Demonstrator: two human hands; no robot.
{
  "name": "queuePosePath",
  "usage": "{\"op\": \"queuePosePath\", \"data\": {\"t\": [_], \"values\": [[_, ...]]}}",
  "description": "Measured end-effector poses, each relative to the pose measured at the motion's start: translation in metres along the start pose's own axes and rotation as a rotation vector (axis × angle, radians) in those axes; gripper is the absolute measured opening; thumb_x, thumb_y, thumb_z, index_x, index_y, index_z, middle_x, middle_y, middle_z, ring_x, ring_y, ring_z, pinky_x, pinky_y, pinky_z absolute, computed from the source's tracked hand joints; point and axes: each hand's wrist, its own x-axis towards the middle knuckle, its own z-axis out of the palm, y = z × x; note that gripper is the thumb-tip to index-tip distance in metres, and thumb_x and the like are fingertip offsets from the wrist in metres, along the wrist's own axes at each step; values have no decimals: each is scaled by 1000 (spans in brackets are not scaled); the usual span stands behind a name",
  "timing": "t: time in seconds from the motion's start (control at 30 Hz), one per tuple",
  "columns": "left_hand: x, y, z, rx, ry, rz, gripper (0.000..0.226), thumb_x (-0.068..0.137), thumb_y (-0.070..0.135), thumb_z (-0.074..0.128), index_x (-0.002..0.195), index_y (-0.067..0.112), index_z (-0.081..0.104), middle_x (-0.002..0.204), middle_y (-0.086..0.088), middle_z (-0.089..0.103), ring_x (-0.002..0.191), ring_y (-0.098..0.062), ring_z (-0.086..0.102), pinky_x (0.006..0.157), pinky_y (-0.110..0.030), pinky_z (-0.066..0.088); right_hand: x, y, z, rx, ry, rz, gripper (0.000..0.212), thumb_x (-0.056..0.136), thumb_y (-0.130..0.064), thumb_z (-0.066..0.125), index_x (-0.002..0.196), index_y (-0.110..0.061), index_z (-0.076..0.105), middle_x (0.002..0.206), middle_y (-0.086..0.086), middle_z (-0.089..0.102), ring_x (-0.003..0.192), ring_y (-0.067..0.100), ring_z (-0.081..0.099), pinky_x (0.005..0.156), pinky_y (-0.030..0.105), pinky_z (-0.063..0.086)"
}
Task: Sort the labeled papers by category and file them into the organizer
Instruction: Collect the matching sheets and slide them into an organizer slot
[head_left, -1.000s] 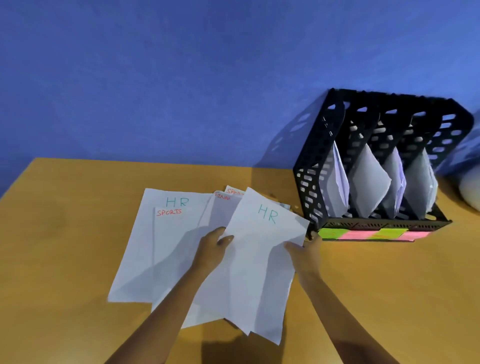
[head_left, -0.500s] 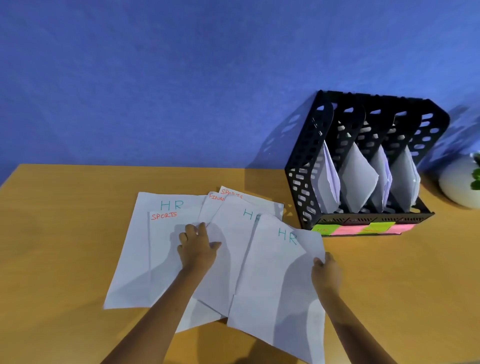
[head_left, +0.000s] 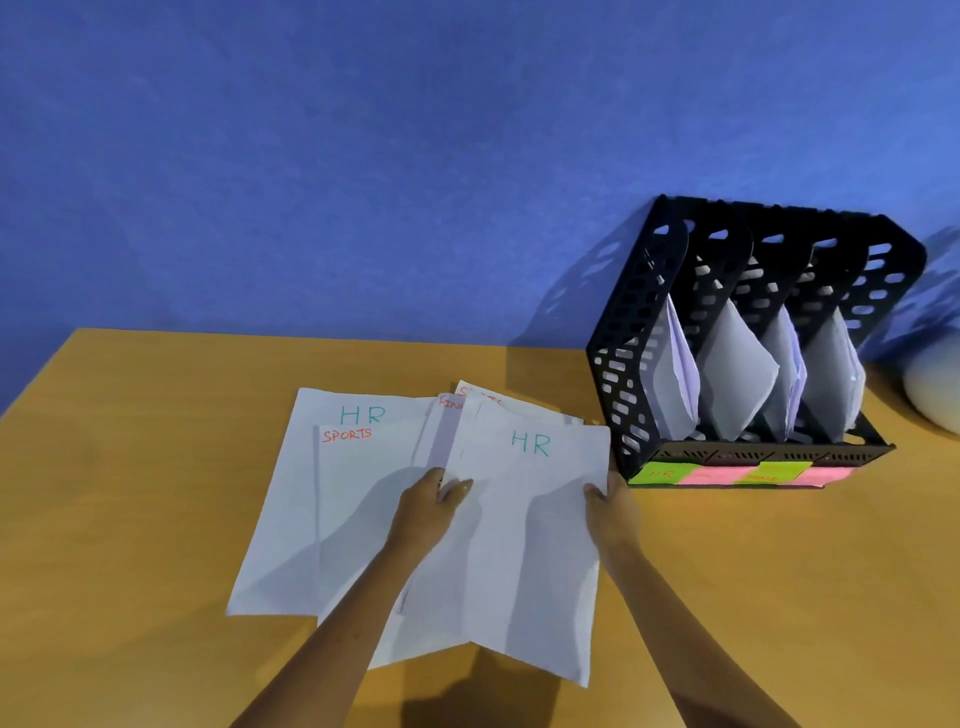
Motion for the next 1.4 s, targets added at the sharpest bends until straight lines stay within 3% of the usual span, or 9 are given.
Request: {"op": "queuePosePath", "data": {"t": [0.13, 0.27, 0.4, 0.63, 0.8, 0.9, 0.97, 1.27, 1.4], "values": [[-5, 2, -8, -275, -75, -65, 33, 91, 25, 60, 122, 12, 60, 119, 0, 65, 107, -17, 60, 92, -27, 46, 3, -14, 10, 143, -1, -3, 9, 89, -12, 54, 89, -4, 58, 84, 15, 63, 76, 26, 55, 64, 30, 41], [-5, -4, -27, -531, -36, -108, 29, 91, 19, 61, 119, 13, 64, 118, -3, 69, 111, -22, 63, 99, -36, 49, 3, -22, 7, 265, -11, -15, 43, 85, -19, 69, 123, -5, 53, 113, 2, 59, 100, 19, 56, 82, 34, 47], [-4, -7, -47, -593, 26, -28, 22, 90, 18, 63, 108, 30, 66, 107, 21, 68, 106, -6, 62, 78, -13, 48, -1, -29, 10, 511, -437, 14, 28, 88, -17, 66, 116, -13, 66, 115, 5, 71, 107, 23, 66, 91, 39, 52], [-1, -51, -94, 106, 564, -276, 39, 86, 20, 64, 123, 10, 54, 136, -18, 44, 124, -37, 42, 100, -46, 39, -5, -28, 40, 316, -450, 67, 16, 89, -4, 62, 94, -18, 70, 106, 12, 71, 97, 30, 66, 89, 45, 53], [-8, -77, -115, 188, 525, -486, 59, 83, 27, 66, 129, 2, 39, 128, -25, 45, 115, -42, 46, 90, -48, 42, -7, -18, 45, 208, -390, 129, 14, 88, -4, 62, 97, -12, 68, 98, 9, 71, 82, 23, 66, 62, 29, 52], [-7, -81, -119, 183, 484, -362, 16, 86, 20, 63, 84, 6, 59, 81, -15, 64, 75, -30, 55, 64, -35, 42, -9, -17, 45, 200, -394, 153, 16, 88, -6, 62, 104, -10, 66, 98, 7, 70, 79, 18, 65, 51, 23, 47], [-4, -82, -124, 171, 501, -261, 32, 89, 16, 60, 60, 11, 47, 58, -8, 52, 63, -26, 50, 59, -32, 36, -10, -19, 44, 185, -393, 154, 18, 89, -7, 61, 107, -9, 65, 101, 9, 69, 82, 21, 64, 54, 25, 46], [-19, 10, -185, -7, 1030, 370, 23, 101, 29, 42, 99, 12, 58, 71, 2, 56, 58, -14, 47, 52, -25, 37, -11, -22, 48, 139, -373, 138, 23, 90, -11, 61, 113, -8, 62, 107, 11, 66, 101, 34, 61, 85, 42, 52], [-17, 34, -192, -88, 1049, 426, 23, 100, 27, 44, 99, 9, 58, 75, 3, 56, 64, -7, 48, 57, -19, 39, -11, -22, 47, 150, -378, 138, 20, 91, -12, 60, 111, -10, 62, 104, 9, 65, 91, 28, 61, 67, 32, 50]]}}
